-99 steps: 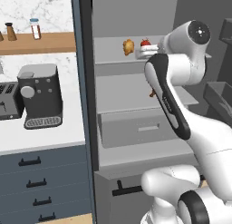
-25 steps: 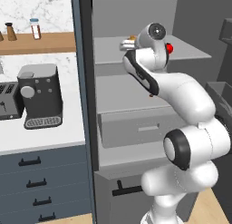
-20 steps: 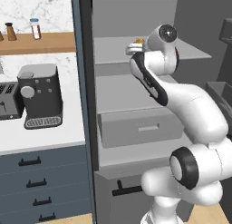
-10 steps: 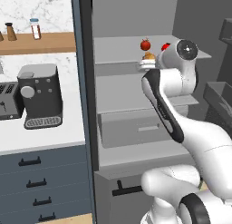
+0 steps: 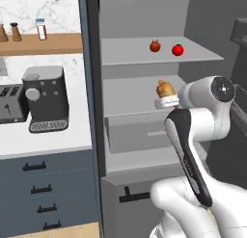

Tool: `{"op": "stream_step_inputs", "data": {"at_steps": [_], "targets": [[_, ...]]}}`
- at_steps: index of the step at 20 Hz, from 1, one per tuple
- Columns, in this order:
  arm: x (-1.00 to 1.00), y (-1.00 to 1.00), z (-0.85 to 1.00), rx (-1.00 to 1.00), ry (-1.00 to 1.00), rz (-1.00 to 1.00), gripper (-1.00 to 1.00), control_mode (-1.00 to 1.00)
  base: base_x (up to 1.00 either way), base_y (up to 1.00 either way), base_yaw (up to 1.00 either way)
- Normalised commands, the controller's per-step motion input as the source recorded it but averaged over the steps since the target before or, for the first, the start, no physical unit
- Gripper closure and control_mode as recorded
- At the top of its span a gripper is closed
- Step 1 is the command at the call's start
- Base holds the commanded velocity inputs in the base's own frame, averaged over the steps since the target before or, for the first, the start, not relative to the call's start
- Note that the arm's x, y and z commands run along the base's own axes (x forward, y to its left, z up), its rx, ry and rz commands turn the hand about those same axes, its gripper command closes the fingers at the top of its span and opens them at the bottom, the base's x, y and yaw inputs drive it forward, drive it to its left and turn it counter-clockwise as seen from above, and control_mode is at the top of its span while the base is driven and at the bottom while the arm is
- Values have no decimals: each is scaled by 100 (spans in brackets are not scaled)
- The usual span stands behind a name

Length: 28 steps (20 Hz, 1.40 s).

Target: Place one tomato and one chicken drumstick in each tupperware on the nearby counter, to pack two identical lunches.

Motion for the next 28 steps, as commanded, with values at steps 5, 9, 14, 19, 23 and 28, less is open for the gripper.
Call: {"op": "stream_step_inputs", "data": {"at_steps": [5,9,14,19,23,28], "targets": [[0,0,0,0,0,0,100,100,-77,65,20],[0,0,0,0,0,0,100,100,-8,100,2],[0,0,0,0,0,0,100,100,6,100,0],[0,0,0,0,0,0,100,100,31,100,0],[0,0,0,0,0,0,100,100,48,100,0],[0,0,0,0,0,0,100,100,66,100,0]]}}
